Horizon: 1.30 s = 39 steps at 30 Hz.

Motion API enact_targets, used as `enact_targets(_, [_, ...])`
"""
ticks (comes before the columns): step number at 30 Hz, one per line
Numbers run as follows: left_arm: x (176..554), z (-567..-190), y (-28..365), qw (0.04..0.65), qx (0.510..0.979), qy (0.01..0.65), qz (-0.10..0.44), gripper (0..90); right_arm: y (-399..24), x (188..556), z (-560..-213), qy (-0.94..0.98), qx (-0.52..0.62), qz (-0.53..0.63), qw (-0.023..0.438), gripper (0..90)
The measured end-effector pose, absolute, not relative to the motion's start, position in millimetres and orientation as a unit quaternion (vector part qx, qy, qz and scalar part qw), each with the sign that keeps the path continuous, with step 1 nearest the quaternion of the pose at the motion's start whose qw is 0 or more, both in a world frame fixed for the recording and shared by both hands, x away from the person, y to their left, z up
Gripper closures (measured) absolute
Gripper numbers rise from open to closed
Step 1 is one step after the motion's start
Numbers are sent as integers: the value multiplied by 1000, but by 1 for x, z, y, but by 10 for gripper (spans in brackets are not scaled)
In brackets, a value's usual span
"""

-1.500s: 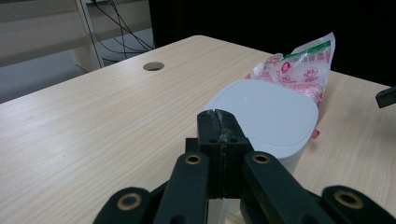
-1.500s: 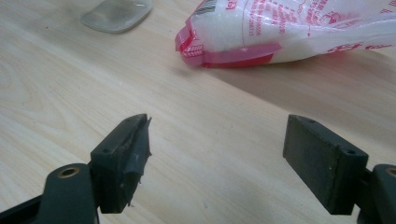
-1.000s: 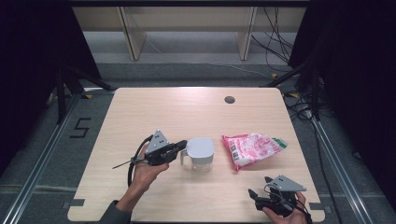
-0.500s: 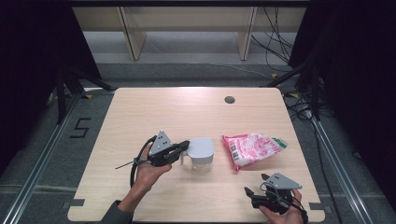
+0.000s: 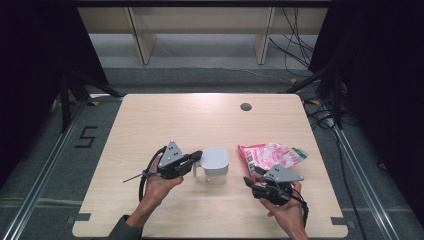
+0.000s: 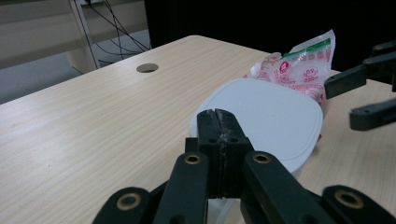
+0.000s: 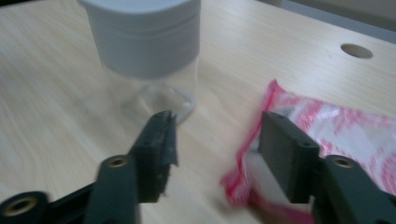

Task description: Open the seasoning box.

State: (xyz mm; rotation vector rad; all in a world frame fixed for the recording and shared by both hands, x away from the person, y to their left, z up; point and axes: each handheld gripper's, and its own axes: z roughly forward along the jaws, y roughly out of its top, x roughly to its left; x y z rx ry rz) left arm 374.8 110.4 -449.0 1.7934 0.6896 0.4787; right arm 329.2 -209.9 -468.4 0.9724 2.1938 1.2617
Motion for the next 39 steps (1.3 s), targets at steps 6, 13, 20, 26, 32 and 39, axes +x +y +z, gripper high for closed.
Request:
enact_targets(6, [374,-450,111,551,756,292,202,889,-200,348,-463,788,335,478,194,689])
enact_targets(13, [374,-450,111,553,753,296,201,890,-190,354,-463,797,314,484,182,806])
enact_targets(20, [373,-451,111,556,749,295,204,890,-184,359,-462,801,304,480,189,900])
enact_targets(26, [372,-452,112,559,747,297,205,890,-176,359,-459,807,296,475,190,900])
enact_targets(32, [372,-452,113,555,749,296,208,890,-173,361,-458,810,286,475,190,900])
enact_targets(39, [371,-452,113,556,748,297,207,890,-172,361,-457,812,282,477,186,900])
